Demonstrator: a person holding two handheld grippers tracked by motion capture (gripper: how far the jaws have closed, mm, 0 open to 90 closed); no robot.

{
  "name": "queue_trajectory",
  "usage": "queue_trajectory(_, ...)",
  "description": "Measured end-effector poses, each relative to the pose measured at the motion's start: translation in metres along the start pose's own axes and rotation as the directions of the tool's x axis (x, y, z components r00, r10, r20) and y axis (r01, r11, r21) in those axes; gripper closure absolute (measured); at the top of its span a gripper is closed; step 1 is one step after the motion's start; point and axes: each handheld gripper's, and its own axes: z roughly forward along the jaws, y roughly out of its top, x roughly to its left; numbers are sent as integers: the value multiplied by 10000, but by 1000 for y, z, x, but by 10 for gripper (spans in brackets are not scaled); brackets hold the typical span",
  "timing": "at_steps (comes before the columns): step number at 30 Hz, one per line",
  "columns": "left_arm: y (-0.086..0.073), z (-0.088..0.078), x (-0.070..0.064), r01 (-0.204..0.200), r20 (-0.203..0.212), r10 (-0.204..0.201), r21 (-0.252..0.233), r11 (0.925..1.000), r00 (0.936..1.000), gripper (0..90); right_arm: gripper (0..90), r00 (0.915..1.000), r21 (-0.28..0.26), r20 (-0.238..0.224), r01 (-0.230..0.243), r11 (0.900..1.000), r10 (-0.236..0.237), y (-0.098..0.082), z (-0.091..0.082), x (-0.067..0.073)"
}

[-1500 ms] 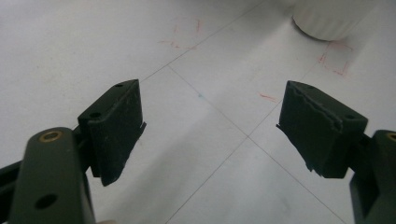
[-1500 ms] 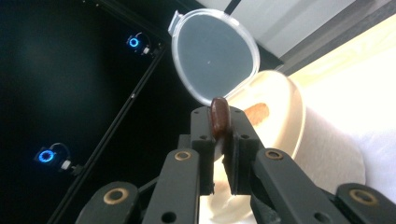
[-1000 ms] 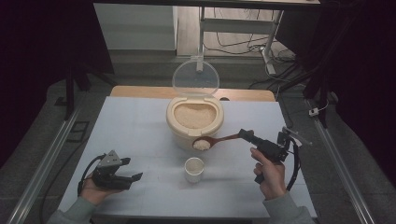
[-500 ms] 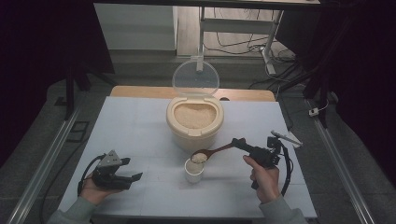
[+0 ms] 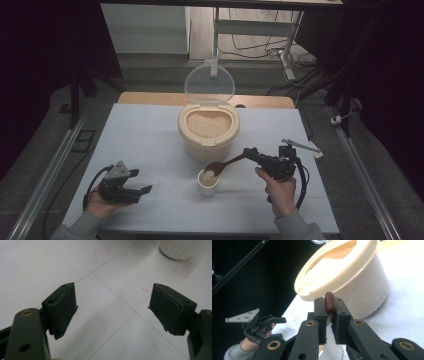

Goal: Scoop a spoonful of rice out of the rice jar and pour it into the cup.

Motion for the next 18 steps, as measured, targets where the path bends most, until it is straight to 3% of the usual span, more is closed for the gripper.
queue_trajectory(3,0,0,0,-17,-7,17,15,10000,10000,212,828,9972,-51,79,743,9972,-743,0,-1,7)
queue_trajectory(7,0,0,0,-21,-5,21,-9,10000,10000,213,828,9863,-51,91,1647,9863,-1646,0,-2,16)
queue_trajectory(11,0,0,0,-7,-19,7,15,10000,10000,213,828,9787,-166,-38,2051,9786,-2052,0,-3,20)
queue_trajectory(18,0,0,0,-11,-32,11,2,10000,10000,213,828,9731,-635,-469,2223,9729,-2254,2,-11,16)
